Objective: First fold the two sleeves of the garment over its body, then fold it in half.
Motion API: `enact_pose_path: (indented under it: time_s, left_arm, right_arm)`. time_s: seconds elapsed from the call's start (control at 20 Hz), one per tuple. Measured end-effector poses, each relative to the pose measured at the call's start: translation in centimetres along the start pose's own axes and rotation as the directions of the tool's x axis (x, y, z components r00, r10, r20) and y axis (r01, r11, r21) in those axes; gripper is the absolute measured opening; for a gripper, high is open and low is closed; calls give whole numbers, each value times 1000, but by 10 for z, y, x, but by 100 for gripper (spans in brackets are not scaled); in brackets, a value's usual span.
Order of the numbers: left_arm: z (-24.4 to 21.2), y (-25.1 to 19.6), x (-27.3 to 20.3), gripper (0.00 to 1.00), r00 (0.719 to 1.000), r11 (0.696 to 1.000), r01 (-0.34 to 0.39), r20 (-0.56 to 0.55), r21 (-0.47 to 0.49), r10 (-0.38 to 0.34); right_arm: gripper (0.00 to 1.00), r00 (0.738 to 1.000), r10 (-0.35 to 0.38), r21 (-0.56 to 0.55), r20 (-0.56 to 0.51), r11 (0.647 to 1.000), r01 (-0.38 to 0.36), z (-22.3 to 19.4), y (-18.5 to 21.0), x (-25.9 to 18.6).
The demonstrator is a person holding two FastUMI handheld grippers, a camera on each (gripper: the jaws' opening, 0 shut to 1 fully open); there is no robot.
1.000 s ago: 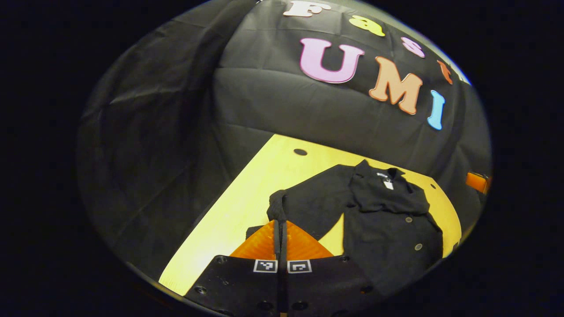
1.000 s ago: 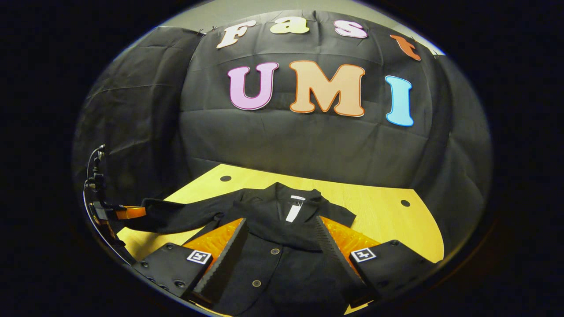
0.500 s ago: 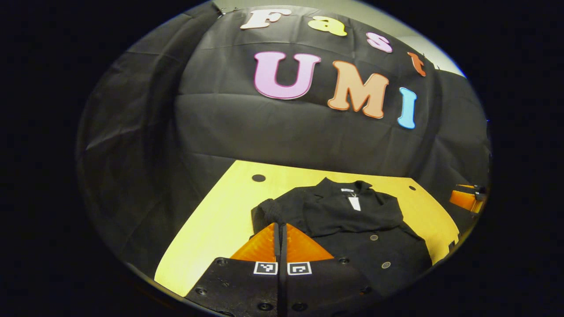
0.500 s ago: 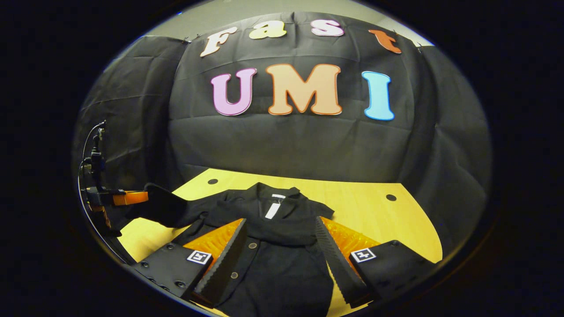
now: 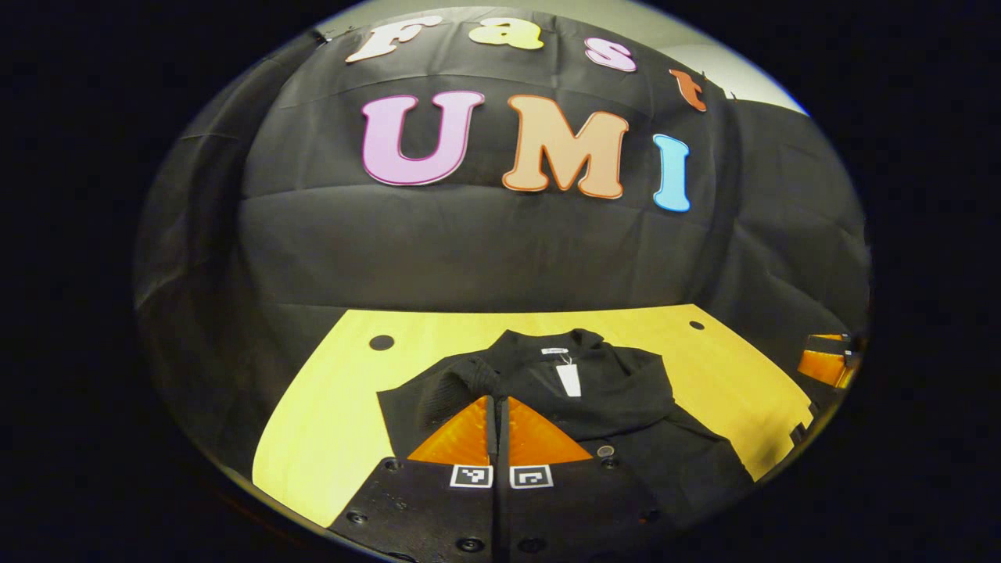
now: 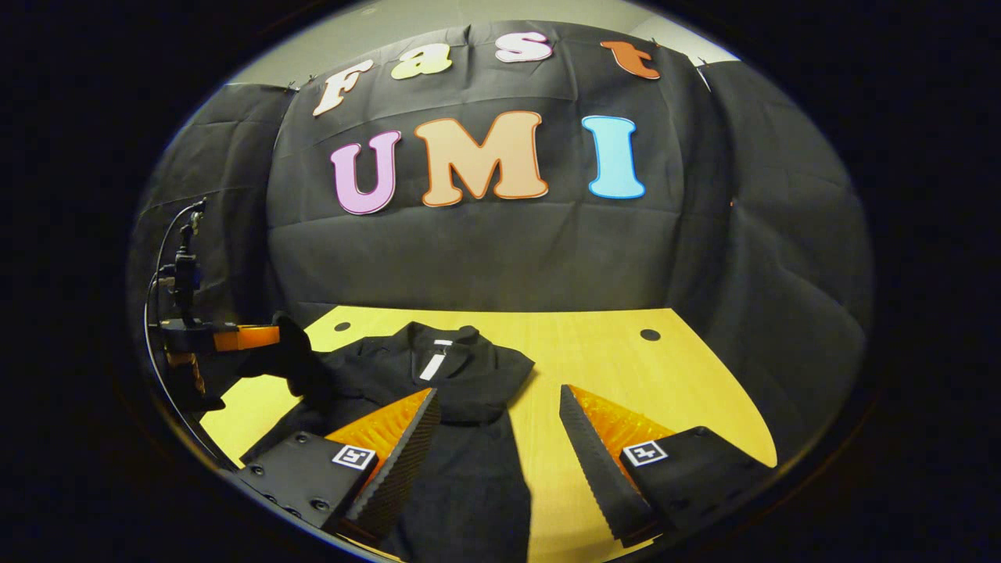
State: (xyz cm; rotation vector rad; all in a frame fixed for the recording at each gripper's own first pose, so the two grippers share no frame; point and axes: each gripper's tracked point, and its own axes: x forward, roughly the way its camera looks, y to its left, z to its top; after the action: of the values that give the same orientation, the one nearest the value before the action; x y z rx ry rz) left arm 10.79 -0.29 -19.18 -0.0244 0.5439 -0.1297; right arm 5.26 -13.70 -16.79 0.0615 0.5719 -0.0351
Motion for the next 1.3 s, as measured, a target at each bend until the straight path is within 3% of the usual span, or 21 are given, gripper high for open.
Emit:
enact_pose_path:
  time_s: [0.45,0.95,1.15,1.3]
  left_arm:
    - [7,-87,64,0,996,993,88,-37,82,-85]
    - [-3,-180,121,0,981,973,184,-85,141,-173]
    - [-19,-197,143,0,977,968,190,-131,164,-170]
    - [-26,-200,150,0,978,963,156,-169,218,-120]
  right_arm:
    - [99,996,-92,52,-17,994,92,-18,-84,-16]
    - [99,982,-181,93,-43,978,185,-26,-152,-34]
    - [99,976,-209,109,-68,970,216,-36,-172,-38]
    - [98,972,-220,117,-83,966,229,-41,-178,-40]
